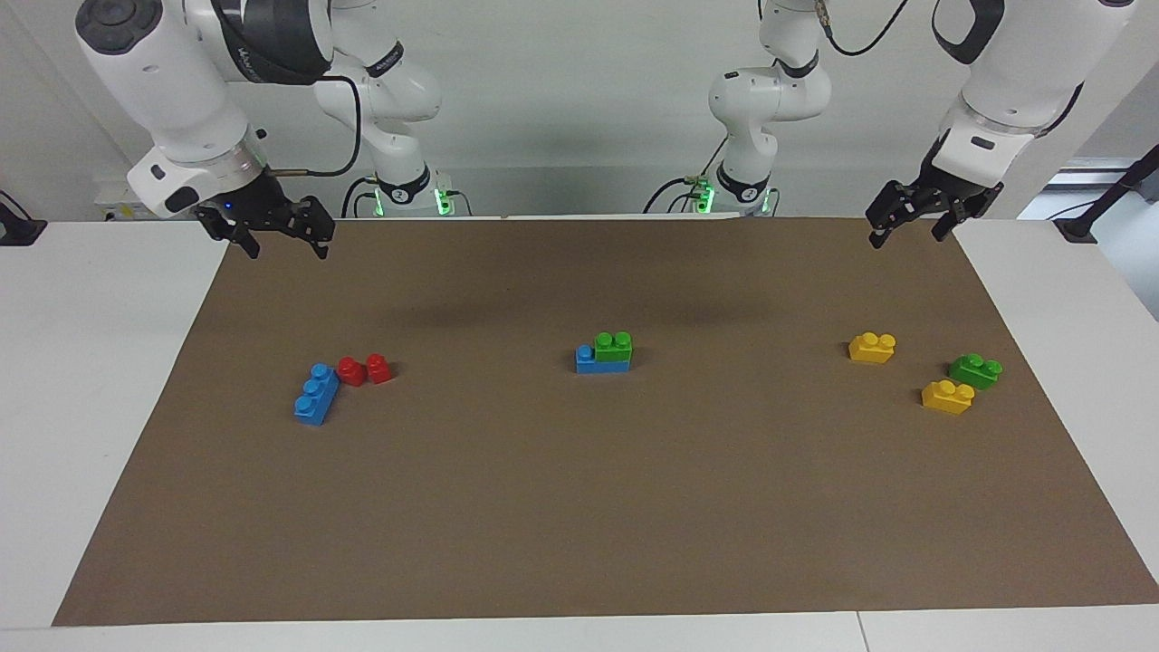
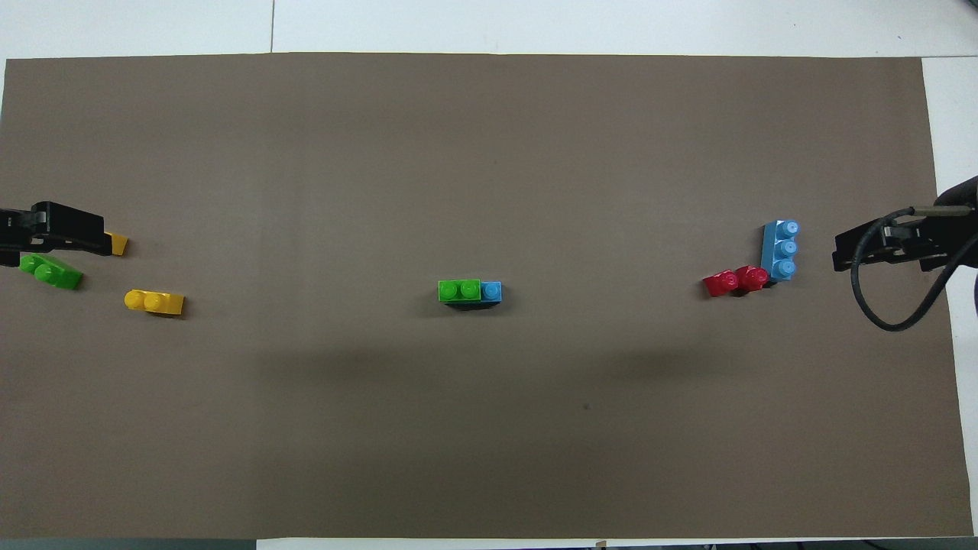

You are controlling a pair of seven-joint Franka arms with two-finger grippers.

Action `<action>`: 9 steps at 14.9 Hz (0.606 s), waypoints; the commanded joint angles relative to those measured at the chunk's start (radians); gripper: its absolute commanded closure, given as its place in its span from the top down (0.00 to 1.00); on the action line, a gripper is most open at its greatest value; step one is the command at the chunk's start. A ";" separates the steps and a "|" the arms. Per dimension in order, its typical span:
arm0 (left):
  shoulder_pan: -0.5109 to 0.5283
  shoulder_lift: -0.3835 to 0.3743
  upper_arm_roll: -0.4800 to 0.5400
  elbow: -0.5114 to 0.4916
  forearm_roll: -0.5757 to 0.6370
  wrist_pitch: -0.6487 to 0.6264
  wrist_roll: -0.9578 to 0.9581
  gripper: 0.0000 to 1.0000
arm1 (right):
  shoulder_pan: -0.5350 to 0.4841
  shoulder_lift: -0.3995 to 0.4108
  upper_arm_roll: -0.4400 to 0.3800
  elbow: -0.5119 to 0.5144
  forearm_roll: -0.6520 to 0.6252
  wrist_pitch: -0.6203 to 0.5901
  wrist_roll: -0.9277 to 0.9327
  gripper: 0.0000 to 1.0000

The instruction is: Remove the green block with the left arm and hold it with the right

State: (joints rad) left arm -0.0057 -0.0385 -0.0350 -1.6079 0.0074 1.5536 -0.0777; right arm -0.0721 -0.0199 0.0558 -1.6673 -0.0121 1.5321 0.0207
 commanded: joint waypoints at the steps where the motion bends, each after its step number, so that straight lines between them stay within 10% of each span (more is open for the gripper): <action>1: -0.008 -0.018 0.006 -0.013 -0.014 -0.010 0.006 1.00 | -0.017 -0.008 0.010 0.001 -0.009 -0.007 -0.018 1.00; 9: -0.007 -0.018 0.006 -0.013 -0.014 -0.012 0.006 1.00 | -0.022 -0.011 0.010 0.004 -0.012 -0.006 -0.018 1.00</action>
State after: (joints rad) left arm -0.0064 -0.0385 -0.0354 -1.6079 0.0074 1.5536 -0.0777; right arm -0.0731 -0.0204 0.0550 -1.6647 -0.0121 1.5325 0.0207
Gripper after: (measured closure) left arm 0.000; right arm 0.000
